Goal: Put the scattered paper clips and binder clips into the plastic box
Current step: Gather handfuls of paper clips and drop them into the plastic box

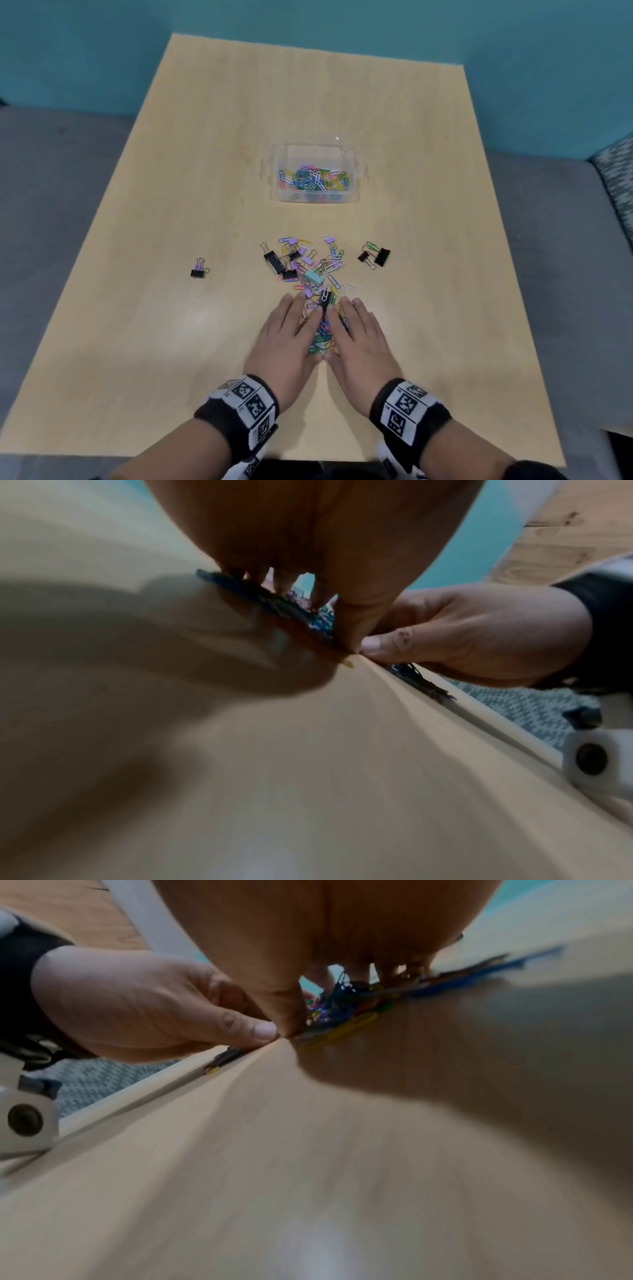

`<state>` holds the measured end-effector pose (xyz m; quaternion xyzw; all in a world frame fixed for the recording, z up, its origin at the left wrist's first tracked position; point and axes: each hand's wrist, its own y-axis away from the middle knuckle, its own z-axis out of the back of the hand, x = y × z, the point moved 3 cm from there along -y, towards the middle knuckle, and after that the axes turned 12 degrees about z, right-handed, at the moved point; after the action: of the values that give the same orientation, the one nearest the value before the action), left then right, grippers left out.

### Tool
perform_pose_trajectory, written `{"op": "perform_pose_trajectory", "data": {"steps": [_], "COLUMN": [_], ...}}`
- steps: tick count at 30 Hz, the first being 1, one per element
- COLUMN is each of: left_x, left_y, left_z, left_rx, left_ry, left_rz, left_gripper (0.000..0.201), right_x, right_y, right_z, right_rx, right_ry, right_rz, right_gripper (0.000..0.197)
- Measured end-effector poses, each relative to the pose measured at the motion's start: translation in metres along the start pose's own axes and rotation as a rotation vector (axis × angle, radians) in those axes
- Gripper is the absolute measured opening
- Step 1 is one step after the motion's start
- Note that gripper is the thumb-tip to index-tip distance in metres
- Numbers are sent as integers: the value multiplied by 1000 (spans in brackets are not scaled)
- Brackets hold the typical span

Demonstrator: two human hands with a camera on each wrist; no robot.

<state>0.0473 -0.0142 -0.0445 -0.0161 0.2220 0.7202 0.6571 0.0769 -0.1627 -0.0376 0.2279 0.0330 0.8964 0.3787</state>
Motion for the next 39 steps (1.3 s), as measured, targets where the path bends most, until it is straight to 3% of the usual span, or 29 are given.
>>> {"op": "perform_pose_trajectory", "data": {"steps": [7, 13, 19, 24, 29, 34, 39], "left_x": [-12, -10, -7, 4, 16, 24, 26], "left_y": [-6, -12, -23, -33, -42, -49, -85], "left_z": [15, 13, 26, 36, 43, 59, 102], "left_rx": [-49, 15, 97, 118, 228, 470, 405], "left_ry": [-95, -124, -55, 171, 345, 955, 1192], "left_rz": [35, -1, 80, 199, 276, 492, 497], "left_gripper": [58, 40, 25, 25, 23, 15, 20], "right_x": [1, 4, 2, -13, -35, -48, -60], "right_y": [-12, -18, -27, -34, -34, -33, -70], "right_z": [19, 29, 45, 51, 53, 63, 105], "right_rx": [-71, 98, 125, 146, 130, 114, -12], "right_ry": [153, 143, 54, -195, -551, -1101, -1392], "right_rz": [-16, -14, -14, -143, -304, -463, -450], "right_gripper": [65, 58, 32, 21, 15, 19, 26]}}
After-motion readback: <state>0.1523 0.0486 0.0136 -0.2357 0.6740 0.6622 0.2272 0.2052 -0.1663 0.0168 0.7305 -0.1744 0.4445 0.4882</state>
